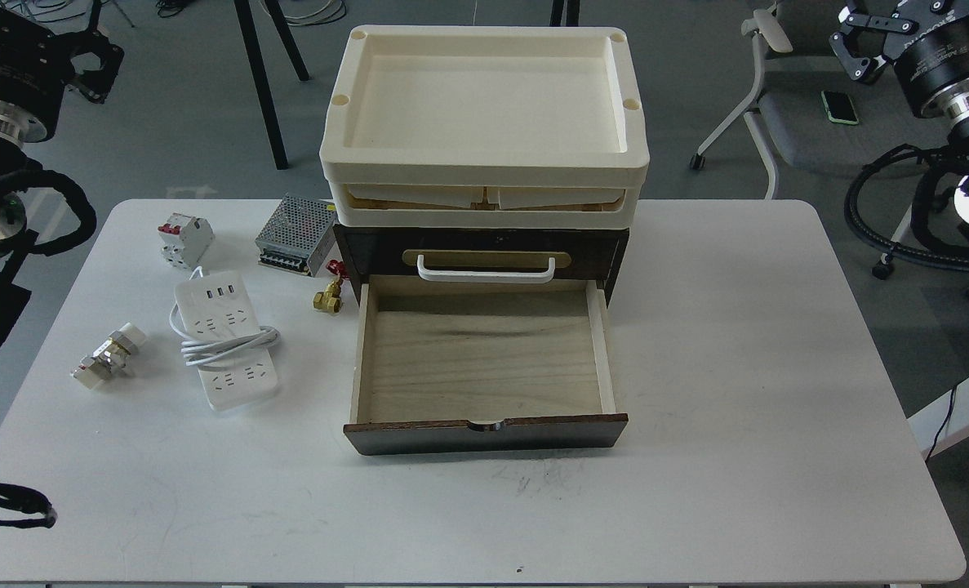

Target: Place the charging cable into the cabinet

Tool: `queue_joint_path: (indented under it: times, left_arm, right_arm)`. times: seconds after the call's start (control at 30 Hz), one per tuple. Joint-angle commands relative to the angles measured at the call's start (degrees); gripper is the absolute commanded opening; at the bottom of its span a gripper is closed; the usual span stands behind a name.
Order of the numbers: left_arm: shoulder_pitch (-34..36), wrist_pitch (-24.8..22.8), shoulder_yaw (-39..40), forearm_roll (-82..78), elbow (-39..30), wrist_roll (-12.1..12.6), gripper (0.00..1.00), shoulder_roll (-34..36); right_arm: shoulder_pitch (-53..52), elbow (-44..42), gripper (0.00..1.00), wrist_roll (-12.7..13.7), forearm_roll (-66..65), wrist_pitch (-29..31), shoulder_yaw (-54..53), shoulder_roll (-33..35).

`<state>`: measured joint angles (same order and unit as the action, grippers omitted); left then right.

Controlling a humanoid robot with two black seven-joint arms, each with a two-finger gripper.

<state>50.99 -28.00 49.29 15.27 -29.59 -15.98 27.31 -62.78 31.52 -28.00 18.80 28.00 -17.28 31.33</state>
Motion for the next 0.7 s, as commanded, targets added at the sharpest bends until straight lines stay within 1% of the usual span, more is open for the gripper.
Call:
queue_joint_path:
  times: [0.0, 0.03, 0.1, 0.17, 0.23, 0.3, 0.4, 0.5, 0.53, 0.57, 0.67]
  left_arm:
    - [-2.8, 0.0, 6.6, -0.1, -2.2, -5.3, 1.0, -1.8]
    - [-3.4, 0.0, 7.4, -0.1, -3.9, -5.5, 1.0, -1.8]
    - [-4.1, 0.0, 7.5, -0.4, -9.8, -5.6, 1.0, -0.9]
    - [-6.4, 0.0, 6.5, -2.1, -18.6, -5.5, 1.0, 2.5]
    - [-8.5, 0.0, 5.7, -7.4, -29.7, -5.5, 1.0, 8.9]
    - [-9.2, 0.0, 5.6, -17.3, -39.5, -5.8, 1.0, 14.9]
    - [-10.9, 0.0, 4.9, -36.8, -50.0, -6.6, 1.0, 24.6]
    - [-13.5, 0.0, 1.9, -56.0, -56.4, -8.2, 1.0, 34.4]
    - [-14.0, 0.0, 0.8, -61.4, -57.8, -8.7, 1.0, 37.1]
    - [-14.3, 0.0, -1.2, -70.5, -59.4, -9.3, 1.0, 40.4]
    - [-14.5, 0.0, -6.6, -92.2, -60.0, -9.9, 1.0, 42.6]
  right_arm:
    - [0.0, 1.8, 1.0, 0.0, 0.0, 0.0, -0.1, 1.9]
    - [0.1, 2.7, 1.0, 0.0, 0.0, 0.0, -0.3, 2.6]
    - [0.8, 4.6, 1.0, 0.0, 0.0, 0.0, -0.3, 4.4]
    - [1.7, 6.1, 1.0, 0.0, 0.1, 0.0, -0.5, 5.6]
    - [2.0, 6.7, 1.0, 0.0, 0.3, 0.0, -1.0, 6.1]
    - [2.9, 7.1, 1.0, 0.0, 0.4, 0.0, -1.3, 6.2]
    - [5.4, 9.8, 1.0, 0.0, 0.4, 0.0, -1.4, 7.6]
    - [7.5, 16.0, 1.0, 0.0, 0.4, 0.0, -1.8, 13.2]
    - [7.9, 17.0, 1.0, 0.0, 0.6, 0.0, -2.1, 14.0]
    - [8.7, 17.5, 1.0, 0.0, 0.6, 0.0, -2.6, 14.6]
    - [10.1, 18.0, 1.0, 0.0, 0.7, 0.0, -4.5, 15.3]
